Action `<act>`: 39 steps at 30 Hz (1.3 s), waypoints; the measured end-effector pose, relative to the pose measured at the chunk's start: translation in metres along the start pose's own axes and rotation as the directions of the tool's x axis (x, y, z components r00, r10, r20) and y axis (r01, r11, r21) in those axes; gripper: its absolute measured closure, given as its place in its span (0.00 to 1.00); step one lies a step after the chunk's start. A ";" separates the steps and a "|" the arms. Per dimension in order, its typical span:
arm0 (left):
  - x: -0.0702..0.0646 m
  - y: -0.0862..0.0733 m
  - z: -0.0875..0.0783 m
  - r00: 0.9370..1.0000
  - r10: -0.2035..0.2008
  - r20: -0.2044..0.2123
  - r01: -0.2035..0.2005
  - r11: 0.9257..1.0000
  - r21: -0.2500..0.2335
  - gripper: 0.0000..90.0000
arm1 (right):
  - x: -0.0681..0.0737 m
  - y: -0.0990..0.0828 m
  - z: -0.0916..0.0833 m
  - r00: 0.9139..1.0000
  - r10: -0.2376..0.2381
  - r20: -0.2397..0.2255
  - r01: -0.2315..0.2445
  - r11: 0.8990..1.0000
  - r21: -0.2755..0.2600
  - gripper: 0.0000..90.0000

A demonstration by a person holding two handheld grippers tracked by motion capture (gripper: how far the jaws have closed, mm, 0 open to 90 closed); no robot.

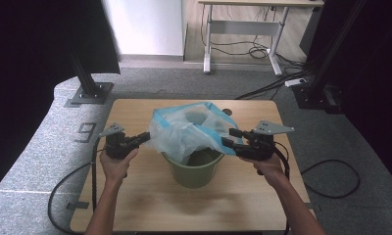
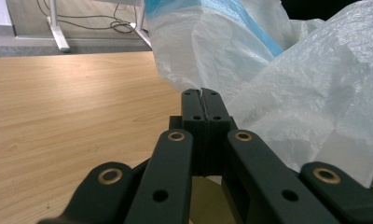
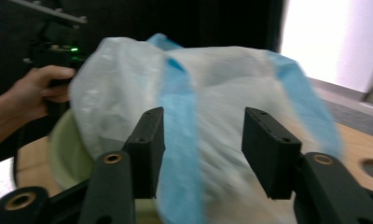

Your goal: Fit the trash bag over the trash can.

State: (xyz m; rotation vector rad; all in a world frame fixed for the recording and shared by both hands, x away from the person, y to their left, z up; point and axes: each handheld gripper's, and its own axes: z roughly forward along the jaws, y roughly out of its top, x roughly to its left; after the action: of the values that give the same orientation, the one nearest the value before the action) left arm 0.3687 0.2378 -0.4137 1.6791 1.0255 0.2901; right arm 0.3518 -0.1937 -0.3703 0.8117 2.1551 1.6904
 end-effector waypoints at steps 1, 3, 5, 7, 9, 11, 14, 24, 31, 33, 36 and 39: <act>0.000 0.000 0.000 1.000 0.001 0.000 -0.001 1.000 0.000 1.00 | 0.003 0.001 0.004 1.000 -0.004 -0.015 0.004 1.000 0.006 0.50; 0.000 0.001 -0.001 1.000 0.001 -0.002 -0.001 1.000 -0.002 1.00 | 0.009 0.001 0.011 0.999 -0.033 -0.008 0.034 0.999 0.040 0.48; 0.001 0.002 -0.001 1.000 0.001 -0.006 -0.001 1.000 0.001 1.00 | 0.010 0.000 0.018 0.999 -0.044 0.026 0.042 0.997 0.071 0.47; 0.001 0.002 -0.001 1.000 0.000 -0.006 0.000 1.000 0.000 1.00 | 0.008 -0.002 0.022 0.999 -0.035 0.037 0.032 0.996 0.084 0.50; 0.000 0.002 -0.002 1.000 0.001 -0.003 -0.001 1.000 -0.003 1.00 | 0.007 -0.004 0.024 0.999 -0.030 0.040 0.026 0.996 0.085 0.63; 0.000 0.003 -0.002 1.000 0.004 -0.001 -0.004 1.000 -0.004 1.00 | 0.007 -0.006 0.024 0.999 -0.043 0.026 0.041 0.996 0.082 0.78; 0.000 0.003 -0.003 1.000 0.003 0.002 -0.003 1.000 -0.006 1.00 | 0.012 -0.007 0.019 0.998 -0.066 0.000 0.065 0.996 0.066 0.98; -0.004 0.002 -0.009 1.000 0.019 0.017 -0.019 1.000 -0.017 1.00 | 0.030 -0.016 -0.008 0.988 -0.128 -0.081 0.128 0.992 -0.012 0.98; -0.009 -0.003 -0.018 0.999 0.043 0.019 -0.042 0.999 -0.011 1.00 | 0.047 -0.040 -0.021 0.973 -0.126 -0.191 0.125 0.992 -0.019 0.98; -0.010 -0.005 -0.019 0.999 0.048 0.024 -0.048 0.999 -0.007 1.00 | 0.052 -0.049 -0.021 0.966 -0.137 -0.221 0.138 0.990 -0.011 0.98; -0.010 -0.009 -0.018 0.999 0.044 0.031 -0.044 0.999 -0.002 1.00 | 0.057 -0.061 -0.017 0.955 -0.160 -0.249 0.169 0.986 0.013 0.98; -0.008 -0.015 -0.017 0.999 0.032 0.041 -0.033 0.999 0.006 1.00 | 0.057 -0.071 -0.010 0.953 -0.153 -0.263 0.170 0.985 0.042 0.98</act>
State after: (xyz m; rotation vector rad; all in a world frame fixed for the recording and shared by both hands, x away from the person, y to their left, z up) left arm 0.3457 0.2435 -0.4183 1.7025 0.9706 0.2727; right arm 0.2825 -0.1799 -0.4289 0.4328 2.3836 1.7314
